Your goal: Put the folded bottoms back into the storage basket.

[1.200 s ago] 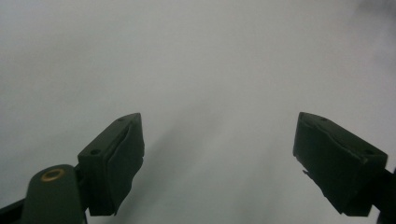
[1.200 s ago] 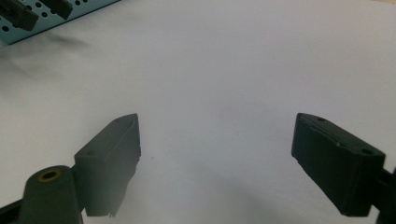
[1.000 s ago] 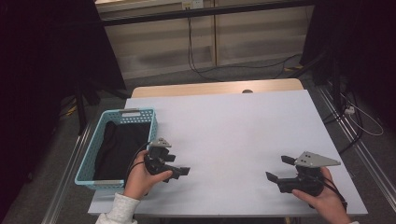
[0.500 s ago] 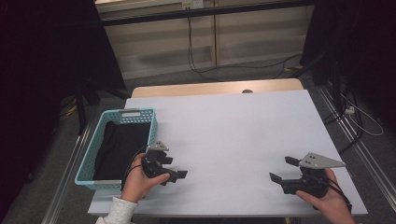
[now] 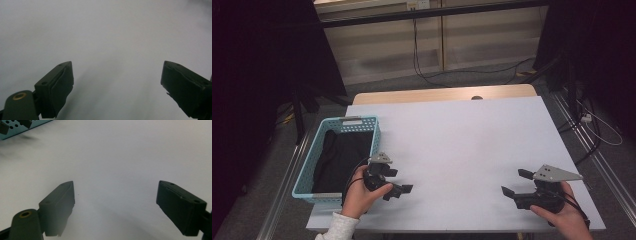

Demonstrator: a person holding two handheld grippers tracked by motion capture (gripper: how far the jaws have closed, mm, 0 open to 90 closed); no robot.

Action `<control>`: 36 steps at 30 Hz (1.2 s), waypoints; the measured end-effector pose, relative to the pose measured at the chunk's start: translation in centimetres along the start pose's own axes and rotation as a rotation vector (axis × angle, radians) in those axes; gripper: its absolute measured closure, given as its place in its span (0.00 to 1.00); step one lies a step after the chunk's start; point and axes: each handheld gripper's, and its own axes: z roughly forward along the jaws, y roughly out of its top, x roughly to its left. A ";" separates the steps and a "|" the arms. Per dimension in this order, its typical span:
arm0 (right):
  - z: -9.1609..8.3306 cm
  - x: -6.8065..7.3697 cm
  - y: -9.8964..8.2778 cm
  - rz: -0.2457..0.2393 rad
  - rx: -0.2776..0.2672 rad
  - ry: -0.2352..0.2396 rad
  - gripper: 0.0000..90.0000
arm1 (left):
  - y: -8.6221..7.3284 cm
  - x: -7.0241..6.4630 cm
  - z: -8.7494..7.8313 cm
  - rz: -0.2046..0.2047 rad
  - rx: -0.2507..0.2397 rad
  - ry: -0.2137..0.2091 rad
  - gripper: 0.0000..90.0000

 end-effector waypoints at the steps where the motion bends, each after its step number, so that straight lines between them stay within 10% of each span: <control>1: 0.0 0.0 0.0 0.001 -0.001 -0.001 0.16 | 0.0 0.0 0.0 0.001 -0.001 -0.001 0.12; 36: -0.4 -0.2 -0.4 -0.004 0.009 -0.013 0.14 | -0.6 -0.6 0.0 0.029 -0.020 -0.013 0.12</control>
